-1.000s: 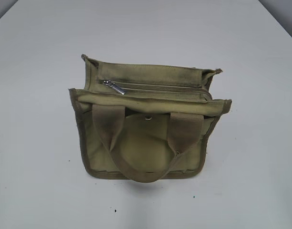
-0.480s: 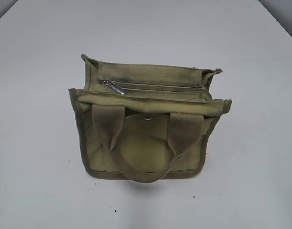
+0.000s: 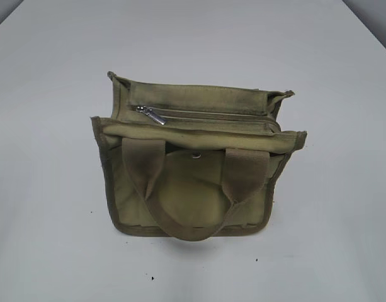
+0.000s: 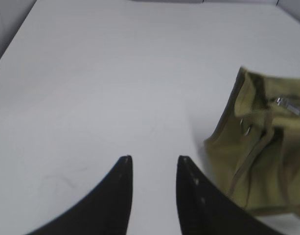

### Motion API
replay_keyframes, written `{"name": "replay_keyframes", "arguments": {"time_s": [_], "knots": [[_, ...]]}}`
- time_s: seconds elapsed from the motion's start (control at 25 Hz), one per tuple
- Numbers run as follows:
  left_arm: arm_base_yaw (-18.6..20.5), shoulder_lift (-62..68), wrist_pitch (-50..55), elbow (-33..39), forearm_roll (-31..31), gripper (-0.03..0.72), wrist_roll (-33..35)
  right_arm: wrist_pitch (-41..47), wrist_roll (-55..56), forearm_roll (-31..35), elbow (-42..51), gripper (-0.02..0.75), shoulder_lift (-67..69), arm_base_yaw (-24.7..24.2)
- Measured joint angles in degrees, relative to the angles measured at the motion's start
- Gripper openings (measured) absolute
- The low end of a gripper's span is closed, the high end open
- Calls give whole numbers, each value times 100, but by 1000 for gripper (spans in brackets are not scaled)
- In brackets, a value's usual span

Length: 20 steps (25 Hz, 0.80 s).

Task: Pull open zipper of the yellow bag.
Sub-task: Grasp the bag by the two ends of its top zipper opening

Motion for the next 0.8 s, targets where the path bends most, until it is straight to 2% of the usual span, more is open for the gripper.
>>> {"name": "replay_keyframes", "arguments": {"time_s": [0.12, 0.28, 0.52, 0.68, 0.8], "knots": [[0, 839, -916, -20, -878, 246, 0, -389, -153, 202, -12, 582, 698, 22], [0, 2192, -1319, -343, -2202, 246, 38, -752, -586, 623, -120, 582, 1512, 392], [-66, 4652, -532, -1347, -3601, 257, 1059, -883, -1634, 796, -825, 582, 3178, 977], [-347, 6033, 38, -1892, -4621, 321, 1880, -948, -2097, 803, -1478, 582, 4546, 1310], [-607, 6926, 264, -2329, -4947, 344, 2127, -1107, -2421, 803, -2042, 582, 5304, 1573]]}}
